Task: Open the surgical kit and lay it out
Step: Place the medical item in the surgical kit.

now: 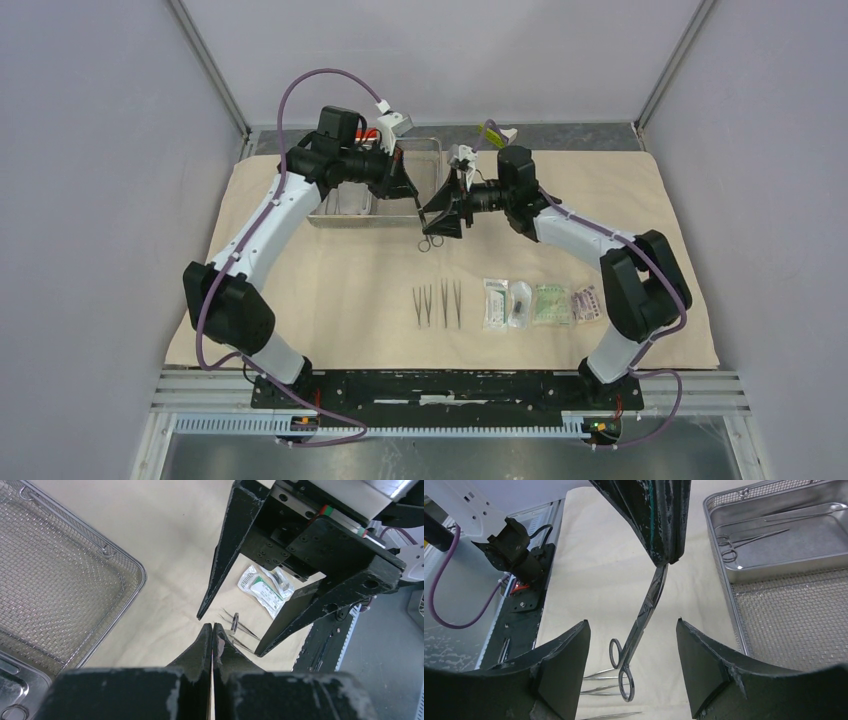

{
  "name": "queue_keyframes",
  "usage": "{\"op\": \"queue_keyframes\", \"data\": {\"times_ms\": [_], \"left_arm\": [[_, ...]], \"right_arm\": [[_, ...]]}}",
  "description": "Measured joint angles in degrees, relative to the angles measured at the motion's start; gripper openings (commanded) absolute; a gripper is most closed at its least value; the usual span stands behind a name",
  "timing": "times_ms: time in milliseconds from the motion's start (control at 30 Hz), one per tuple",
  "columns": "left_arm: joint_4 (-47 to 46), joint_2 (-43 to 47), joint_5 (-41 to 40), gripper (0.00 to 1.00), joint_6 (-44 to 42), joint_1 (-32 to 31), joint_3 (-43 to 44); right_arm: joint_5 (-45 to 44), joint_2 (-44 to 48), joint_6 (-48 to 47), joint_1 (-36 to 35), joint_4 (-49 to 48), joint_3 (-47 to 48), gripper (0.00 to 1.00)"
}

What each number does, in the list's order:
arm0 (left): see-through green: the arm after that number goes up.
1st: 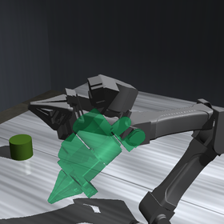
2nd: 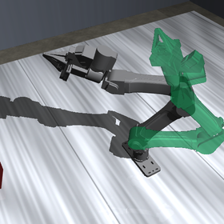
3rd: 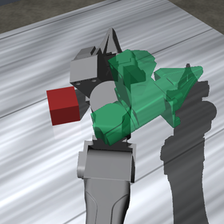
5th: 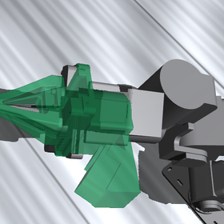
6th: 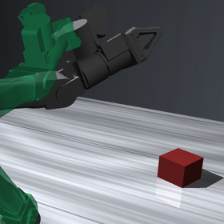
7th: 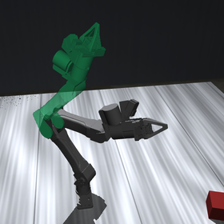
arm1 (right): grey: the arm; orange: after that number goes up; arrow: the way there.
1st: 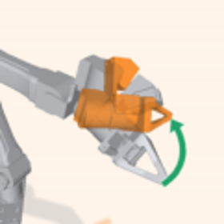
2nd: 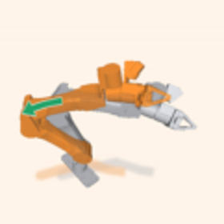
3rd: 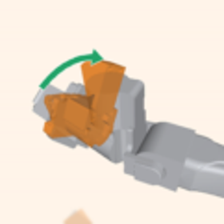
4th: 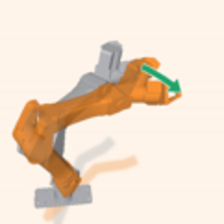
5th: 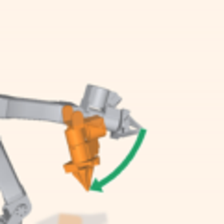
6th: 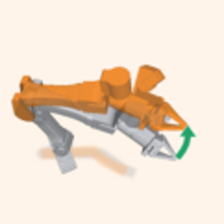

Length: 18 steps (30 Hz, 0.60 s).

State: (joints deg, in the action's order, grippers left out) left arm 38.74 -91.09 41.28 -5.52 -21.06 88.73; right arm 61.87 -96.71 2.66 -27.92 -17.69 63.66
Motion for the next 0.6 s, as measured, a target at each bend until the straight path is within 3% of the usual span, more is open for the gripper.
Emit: {"op": "queue_keyframes", "data": {"times_ms": [133,400,467,600], "left_arm": [[-0.13,0.00,0.72,0.02,0.00,-0.04,-0.02],[-0.39,0.02,1.16,0.02,0.02,-0.09,-0.07],[-0.44,0.02,1.16,0.02,0.00,-0.09,-0.07],[-1.40,0.07,1.14,0.02,0.02,-0.09,-0.55]], "right_arm": [[1.09,-1.73,3.28,0.00,-3.04,-0.20,0.64],[3.69,-4.92,11.76,0.00,-11.67,-1.68,0.38],[4.20,-5.73,14.03,0.00,-13.81,-2.03,0.30],[4.87,-6.45,17.62,0.00,-17.73,-2.80,0.02]]}}
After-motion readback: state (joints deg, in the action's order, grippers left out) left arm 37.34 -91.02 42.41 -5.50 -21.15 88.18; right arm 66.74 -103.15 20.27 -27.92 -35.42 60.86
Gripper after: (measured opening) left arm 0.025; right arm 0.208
